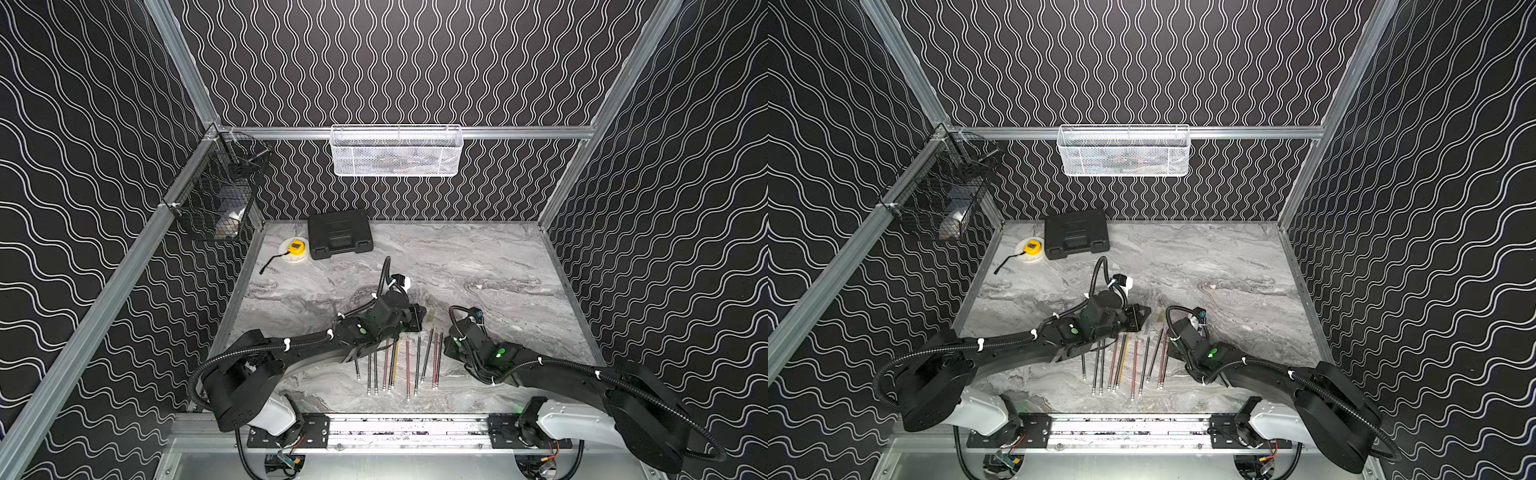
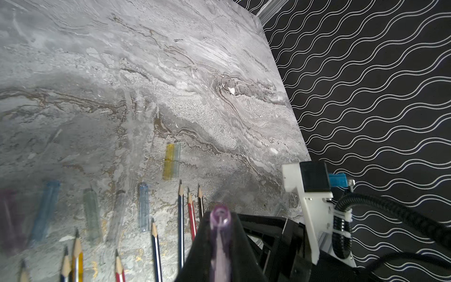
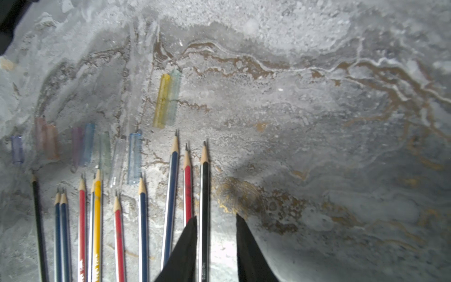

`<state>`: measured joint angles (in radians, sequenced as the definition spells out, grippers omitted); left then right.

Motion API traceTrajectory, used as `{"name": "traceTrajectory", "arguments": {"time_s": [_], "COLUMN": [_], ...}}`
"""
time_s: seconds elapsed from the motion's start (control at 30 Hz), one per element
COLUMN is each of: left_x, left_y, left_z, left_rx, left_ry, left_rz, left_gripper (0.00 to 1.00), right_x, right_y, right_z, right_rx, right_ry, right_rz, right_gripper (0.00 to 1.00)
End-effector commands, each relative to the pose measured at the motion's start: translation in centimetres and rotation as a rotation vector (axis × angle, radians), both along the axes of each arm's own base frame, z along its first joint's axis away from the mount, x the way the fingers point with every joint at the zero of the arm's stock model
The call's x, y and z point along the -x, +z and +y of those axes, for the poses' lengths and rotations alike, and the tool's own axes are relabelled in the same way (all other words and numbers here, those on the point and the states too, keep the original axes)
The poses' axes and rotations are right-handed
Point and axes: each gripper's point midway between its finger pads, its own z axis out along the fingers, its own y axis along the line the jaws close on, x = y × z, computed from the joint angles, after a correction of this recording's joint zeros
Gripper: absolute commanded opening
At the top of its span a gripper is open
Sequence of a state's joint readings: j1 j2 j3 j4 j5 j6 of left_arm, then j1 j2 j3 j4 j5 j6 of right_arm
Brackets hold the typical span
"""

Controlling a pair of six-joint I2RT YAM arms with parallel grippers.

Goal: Remove the protective cover of the pencils
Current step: Place the protective sleeve at the center of the board.

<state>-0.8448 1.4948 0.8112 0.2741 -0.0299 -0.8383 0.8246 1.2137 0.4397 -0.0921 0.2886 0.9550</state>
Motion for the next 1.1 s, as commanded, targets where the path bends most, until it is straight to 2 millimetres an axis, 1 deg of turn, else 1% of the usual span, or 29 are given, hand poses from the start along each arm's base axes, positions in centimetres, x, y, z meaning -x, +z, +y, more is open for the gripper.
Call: {"name": "traceTrajectory", "arguments": {"time_s": [0.0,0.17,0.33,0.5,0.57,0.67,0.8,0.93,1.07], "left_x": [-0.5,-0.6,-0.6,-0.5,-0.6,-0.8,-1.4,-2.0,-2.3], "left_y": [0.1,-0.5,-2.0,-4.8,-6.3,-8.0,-9.5,-9.9,-10.4], "left_z": [-0.2,-1.2,-3.6,-6.4,-7.2,-8.1,-8.0,-7.5,-7.4], "left_rx": [-0.016,-0.032,-0.099,-0.206,-0.269,-0.331,-0.388,-0.426,-0.448], "left_ry": [0.005,-0.021,-0.089,-0.154,-0.167,-0.177,-0.151,-0.117,-0.110], "left_rz": [-0.018,-0.012,0.014,0.055,0.077,0.097,0.112,0.102,0.103], "left_gripper": [0.06,0.07,0.06,0.06,0.06,0.06,0.05,0.05,0.05], "right_x": [-0.1,-0.2,-0.1,0.1,0.3,0.5,0.6,0.7,0.6], "right_y": [0.1,0.3,1.3,2.1,2.2,2.4,2.5,2.4,2.3], "right_z": [0.1,0.1,-0.8,-2.8,-3.4,-4.2,-4.7,-4.8,-4.7], "right_rx": [0.002,0.005,-0.006,-0.002,-0.005,-0.012,-0.011,-0.013,-0.014], "right_ry": [0.004,0.001,-0.029,-0.094,-0.118,-0.139,-0.149,-0.151,-0.149], "right_rz": [-0.005,-0.003,-0.045,-0.083,-0.095,-0.108,-0.114,-0.115,-0.111], "right_gripper": [0.29,0.27,0.28,0.30,0.31,0.33,0.33,0.33,0.33]}}
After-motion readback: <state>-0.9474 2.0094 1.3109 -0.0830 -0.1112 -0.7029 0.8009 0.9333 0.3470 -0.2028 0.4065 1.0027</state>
